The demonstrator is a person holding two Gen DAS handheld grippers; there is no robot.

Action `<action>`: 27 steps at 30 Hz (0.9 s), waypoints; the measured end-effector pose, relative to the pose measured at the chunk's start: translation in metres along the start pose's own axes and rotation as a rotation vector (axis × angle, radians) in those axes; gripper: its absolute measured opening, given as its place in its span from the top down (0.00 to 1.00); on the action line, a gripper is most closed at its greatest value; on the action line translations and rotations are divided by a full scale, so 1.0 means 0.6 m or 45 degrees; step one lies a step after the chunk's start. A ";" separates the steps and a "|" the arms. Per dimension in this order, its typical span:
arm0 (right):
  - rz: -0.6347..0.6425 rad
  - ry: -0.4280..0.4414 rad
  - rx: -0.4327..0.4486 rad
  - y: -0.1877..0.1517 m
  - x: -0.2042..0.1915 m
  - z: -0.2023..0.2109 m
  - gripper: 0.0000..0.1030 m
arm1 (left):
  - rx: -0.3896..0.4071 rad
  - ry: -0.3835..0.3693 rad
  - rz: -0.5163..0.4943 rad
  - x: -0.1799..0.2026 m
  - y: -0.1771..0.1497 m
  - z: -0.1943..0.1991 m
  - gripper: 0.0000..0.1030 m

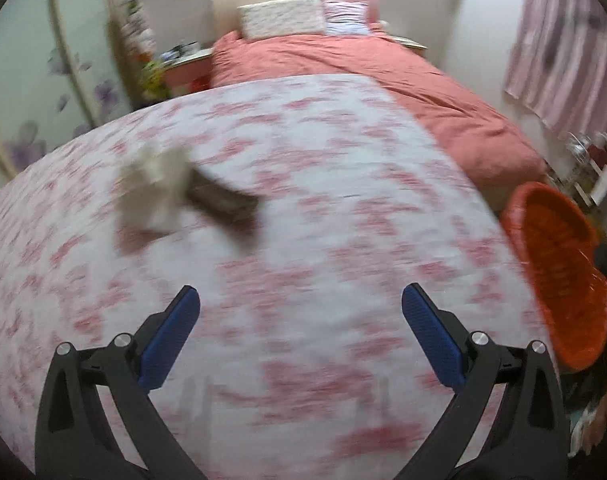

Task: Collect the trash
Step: 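Grasp the crumpled white tissue with the left tool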

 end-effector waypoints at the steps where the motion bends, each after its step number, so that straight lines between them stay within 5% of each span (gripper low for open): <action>1: 0.018 0.016 -0.009 -0.004 -0.015 0.000 0.15 | 0.006 0.017 0.023 -0.025 -0.001 0.005 0.04; 13: 0.195 0.161 -0.092 -0.041 -0.163 0.005 0.15 | 0.084 0.194 0.088 -0.206 -0.034 0.048 0.04; 17: 0.237 0.190 -0.113 -0.051 -0.204 0.004 0.15 | 0.150 0.158 0.110 -0.239 -0.041 0.062 0.04; 22: 0.270 0.212 -0.139 -0.063 -0.244 -0.002 0.15 | -0.058 0.192 0.137 -0.272 -0.045 0.037 0.04; 27: 0.287 0.217 -0.159 -0.070 -0.259 -0.011 0.15 | -0.050 0.143 0.173 -0.282 -0.042 0.034 0.04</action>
Point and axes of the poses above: each gripper's, at about its wrist camera, not at the fingertips, and z roughly against the way its jaws point, x to its right, y to its top, the point moved 2 cm from there along -z, roughly the way its jaws point, and after that the axes turned 5 degrees about -y, right-handed, at the moved point
